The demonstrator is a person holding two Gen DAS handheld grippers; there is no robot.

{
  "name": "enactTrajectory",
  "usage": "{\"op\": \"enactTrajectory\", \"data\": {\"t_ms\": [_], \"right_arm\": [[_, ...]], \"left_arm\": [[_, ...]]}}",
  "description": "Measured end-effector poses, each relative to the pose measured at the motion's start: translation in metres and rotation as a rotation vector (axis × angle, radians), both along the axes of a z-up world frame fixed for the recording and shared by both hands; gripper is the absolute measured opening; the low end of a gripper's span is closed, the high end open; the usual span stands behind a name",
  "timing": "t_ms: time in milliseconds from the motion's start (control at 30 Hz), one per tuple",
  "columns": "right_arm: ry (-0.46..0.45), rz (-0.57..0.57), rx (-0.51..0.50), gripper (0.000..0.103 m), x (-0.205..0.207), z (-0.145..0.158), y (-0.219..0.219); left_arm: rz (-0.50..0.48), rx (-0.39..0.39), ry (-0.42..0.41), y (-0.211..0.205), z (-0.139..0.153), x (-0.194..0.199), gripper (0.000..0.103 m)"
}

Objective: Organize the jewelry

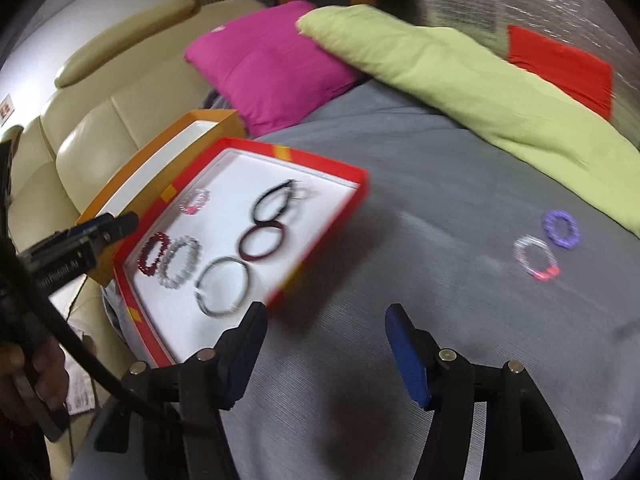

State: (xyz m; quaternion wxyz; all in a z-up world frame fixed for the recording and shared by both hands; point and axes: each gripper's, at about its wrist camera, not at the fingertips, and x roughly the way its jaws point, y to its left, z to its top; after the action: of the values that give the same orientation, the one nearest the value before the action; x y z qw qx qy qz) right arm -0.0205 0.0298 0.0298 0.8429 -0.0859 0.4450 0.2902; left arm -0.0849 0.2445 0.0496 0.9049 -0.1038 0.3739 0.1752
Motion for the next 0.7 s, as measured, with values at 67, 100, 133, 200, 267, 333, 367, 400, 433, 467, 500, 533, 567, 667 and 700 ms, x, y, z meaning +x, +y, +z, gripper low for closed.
{"op": "enactTrajectory", "data": {"t_ms": [67, 100, 133, 200, 267, 333, 367, 400, 433, 467, 500, 533, 567, 667, 700], "right_arm": [[-0.004, -0.028, 0.009, 0.066, -0.001, 0.002, -0.025], [-0.004, -0.044, 0.014, 0.066, -0.001, 0.003, -0.039], [-0.005, -0.058, 0.019, 0.066, -0.001, 0.003, -0.049], [-0.008, -0.096, 0.032, 0.066, 0.0, 0.003, -0.077], [-0.008, -0.128, 0.038, 0.066, 0.003, 0.001, -0.101], [-0.008, -0.162, 0.05, 0.066, 0.006, -0.001, -0.124], [-0.006, -0.18, 0.056, 0.066, 0.008, -0.002, -0.135], [-0.002, -0.204, 0.066, 0.066, 0.01, -0.005, -0.15], [0.0, -0.223, 0.073, 0.066, 0.012, -0.007, -0.16], [0.002, -0.245, 0.08, 0.066, 0.014, -0.009, -0.17], [0.008, -0.267, 0.089, 0.066, 0.016, -0.012, -0.182], [0.012, -0.285, 0.097, 0.066, 0.018, -0.015, -0.191], [0.018, -0.307, 0.109, 0.066, 0.02, -0.018, -0.202], [0.031, -0.364, 0.14, 0.066, 0.026, -0.028, -0.226], [0.038, -0.382, 0.152, 0.066, 0.028, -0.032, -0.232]], "left_arm": [[-0.026, 0.006, -0.005, -0.018, 0.006, 0.006, 0.057], [-0.039, 0.011, -0.006, -0.026, 0.008, 0.009, 0.057], [-0.058, 0.02, -0.006, -0.038, 0.01, 0.013, 0.057], [-0.089, 0.036, -0.002, -0.058, 0.013, 0.02, 0.057], [-0.121, 0.046, 0.003, -0.078, 0.013, 0.029, 0.058], [-0.151, 0.05, 0.014, -0.101, 0.011, 0.038, 0.059], [-0.167, 0.049, 0.021, -0.111, 0.01, 0.042, 0.059], [-0.181, 0.048, 0.027, -0.12, 0.009, 0.046, 0.059], [-0.195, 0.047, 0.035, -0.129, 0.007, 0.05, 0.059], [-0.215, 0.046, 0.048, -0.142, 0.003, 0.056, 0.059], [-0.229, 0.046, 0.058, -0.151, 0.0, 0.06, 0.059], [-0.241, 0.046, 0.066, -0.159, -0.003, 0.064, 0.059], [-0.258, 0.045, 0.075, -0.169, -0.007, 0.069, 0.059], [-0.3, 0.04, 0.106, -0.194, -0.02, 0.083, 0.059], [-0.308, 0.04, 0.113, -0.2, -0.023, 0.086, 0.059]]}}
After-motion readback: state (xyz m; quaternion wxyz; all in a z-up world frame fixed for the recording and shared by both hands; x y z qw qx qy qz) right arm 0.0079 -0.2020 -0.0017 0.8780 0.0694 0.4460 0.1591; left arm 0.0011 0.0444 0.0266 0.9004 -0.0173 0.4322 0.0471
